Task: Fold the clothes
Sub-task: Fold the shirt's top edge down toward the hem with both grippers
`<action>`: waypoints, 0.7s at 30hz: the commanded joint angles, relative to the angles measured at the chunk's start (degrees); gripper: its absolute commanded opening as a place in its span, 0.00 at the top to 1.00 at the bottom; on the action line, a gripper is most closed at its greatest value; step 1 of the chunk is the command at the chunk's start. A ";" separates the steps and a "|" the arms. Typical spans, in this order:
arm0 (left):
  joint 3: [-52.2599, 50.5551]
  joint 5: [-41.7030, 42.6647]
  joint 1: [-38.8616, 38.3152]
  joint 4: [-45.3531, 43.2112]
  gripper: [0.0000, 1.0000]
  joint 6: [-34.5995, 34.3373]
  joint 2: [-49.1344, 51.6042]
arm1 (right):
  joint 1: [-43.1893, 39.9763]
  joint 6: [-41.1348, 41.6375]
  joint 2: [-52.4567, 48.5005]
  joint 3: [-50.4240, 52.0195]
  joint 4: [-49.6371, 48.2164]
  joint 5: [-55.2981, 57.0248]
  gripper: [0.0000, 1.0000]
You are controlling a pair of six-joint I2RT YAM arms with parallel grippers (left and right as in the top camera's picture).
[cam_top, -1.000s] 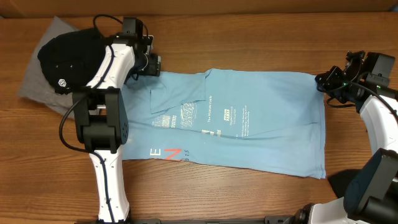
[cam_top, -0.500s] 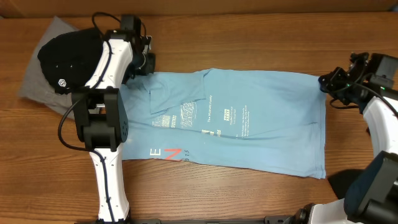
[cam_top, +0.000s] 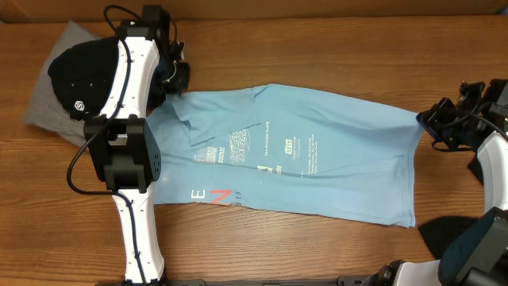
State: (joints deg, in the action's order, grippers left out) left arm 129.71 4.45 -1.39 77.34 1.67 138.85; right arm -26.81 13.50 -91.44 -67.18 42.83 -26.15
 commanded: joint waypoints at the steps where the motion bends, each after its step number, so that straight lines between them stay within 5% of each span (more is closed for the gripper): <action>1: 1.40 -0.20 0.48 3.13 0.96 -0.37 0.11 | -2.12 0.02 1.38 -0.83 1.99 1.31 0.96; 21: 1.27 -7.43 5.38 19.52 0.96 -0.15 -0.33 | -5.27 2.05 1.38 -0.81 14.93 16.00 0.96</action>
State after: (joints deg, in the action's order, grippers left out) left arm 129.75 -0.49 2.17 96.64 1.67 138.85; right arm -31.57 14.04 -91.44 -67.18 57.08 -17.08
